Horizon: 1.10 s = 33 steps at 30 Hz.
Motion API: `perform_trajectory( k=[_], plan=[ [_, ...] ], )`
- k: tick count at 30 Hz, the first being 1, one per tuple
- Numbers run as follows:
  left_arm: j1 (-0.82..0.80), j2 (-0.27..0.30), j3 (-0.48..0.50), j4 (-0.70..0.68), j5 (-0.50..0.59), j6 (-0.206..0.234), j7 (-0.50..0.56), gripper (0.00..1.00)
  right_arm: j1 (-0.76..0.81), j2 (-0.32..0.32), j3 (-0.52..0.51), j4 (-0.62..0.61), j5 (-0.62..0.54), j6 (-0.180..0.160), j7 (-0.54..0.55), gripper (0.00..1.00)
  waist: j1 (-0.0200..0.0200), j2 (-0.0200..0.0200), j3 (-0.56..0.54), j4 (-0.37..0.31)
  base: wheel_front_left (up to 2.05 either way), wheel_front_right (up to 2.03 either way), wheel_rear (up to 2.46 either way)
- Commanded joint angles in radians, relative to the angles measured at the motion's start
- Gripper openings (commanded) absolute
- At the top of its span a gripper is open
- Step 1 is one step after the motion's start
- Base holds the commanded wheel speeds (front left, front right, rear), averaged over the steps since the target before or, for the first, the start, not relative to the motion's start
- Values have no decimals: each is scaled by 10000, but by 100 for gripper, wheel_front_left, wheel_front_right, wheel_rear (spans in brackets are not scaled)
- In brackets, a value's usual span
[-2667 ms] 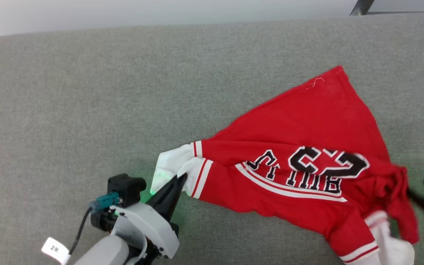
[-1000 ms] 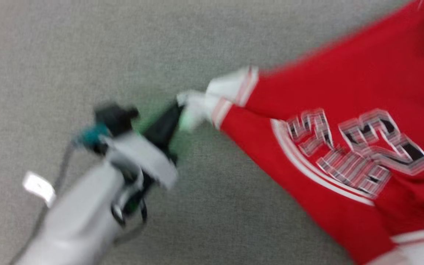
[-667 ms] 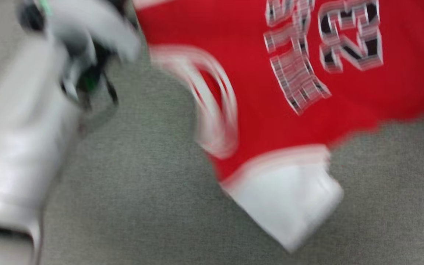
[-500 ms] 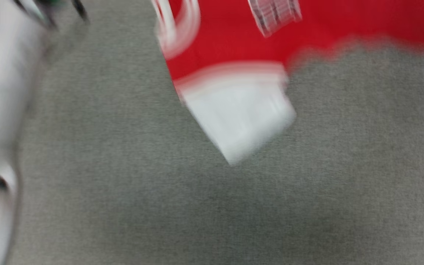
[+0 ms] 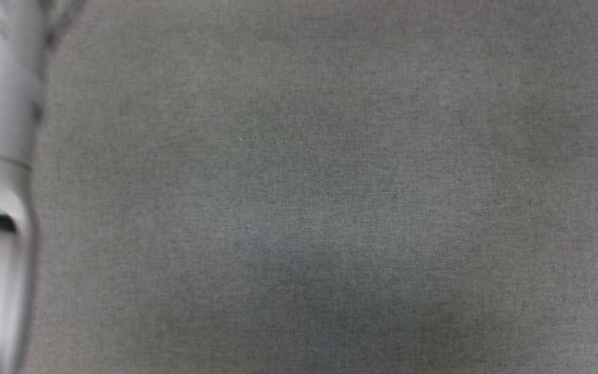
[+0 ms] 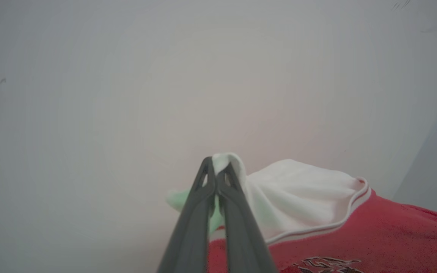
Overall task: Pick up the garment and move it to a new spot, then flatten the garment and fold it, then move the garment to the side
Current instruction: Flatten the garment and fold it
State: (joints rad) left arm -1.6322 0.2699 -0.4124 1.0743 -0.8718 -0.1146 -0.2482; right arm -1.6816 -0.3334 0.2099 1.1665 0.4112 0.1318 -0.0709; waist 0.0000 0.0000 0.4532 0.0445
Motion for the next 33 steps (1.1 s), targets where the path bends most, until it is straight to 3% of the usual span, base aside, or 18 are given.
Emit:
perform_trajectory(
  k=[1, 4, 9, 19, 25, 33],
  plan=[
    [284, -16, 15, 7, -99, -62, -70, 0, 253, -2, 116, -72, 110, -22, -8, 0, 0, 0, -108, 37, 0, 0, 0],
    [1412, -193, 51, -223, -590, -166, -95, 0, 1094, -119, 593, -413, 606, -21, 122, 0, 0, 0, -278, 49, 0, 0, 0],
    [4140, -181, -307, -2180, -1664, -164, -140, 0, 2972, -484, 1490, -1597, 1892, -21, 639, 0, 0, 0, -686, 73, 0, 0, 0],
    [9824, 97, 775, -6238, -2320, -167, -180, 0, 7617, -2363, 2454, -5297, 4494, -21, 1501, 0, 0, 0, -1575, -40, 0, 0, 0],
    [12886, 378, 1342, -8718, -2260, -100, -182, 0, 10174, -3136, 2033, -7261, 4988, -21, 1691, 0, 0, 0, -2062, -275, 0, 0, 0],
    [16078, 1070, 1355, -11807, -2311, 607, 105, 0, 13393, -3520, 115, -9648, 4603, -22, 2368, 0, 0, 0, -2319, -398, 0, 0, 0]
  ],
)
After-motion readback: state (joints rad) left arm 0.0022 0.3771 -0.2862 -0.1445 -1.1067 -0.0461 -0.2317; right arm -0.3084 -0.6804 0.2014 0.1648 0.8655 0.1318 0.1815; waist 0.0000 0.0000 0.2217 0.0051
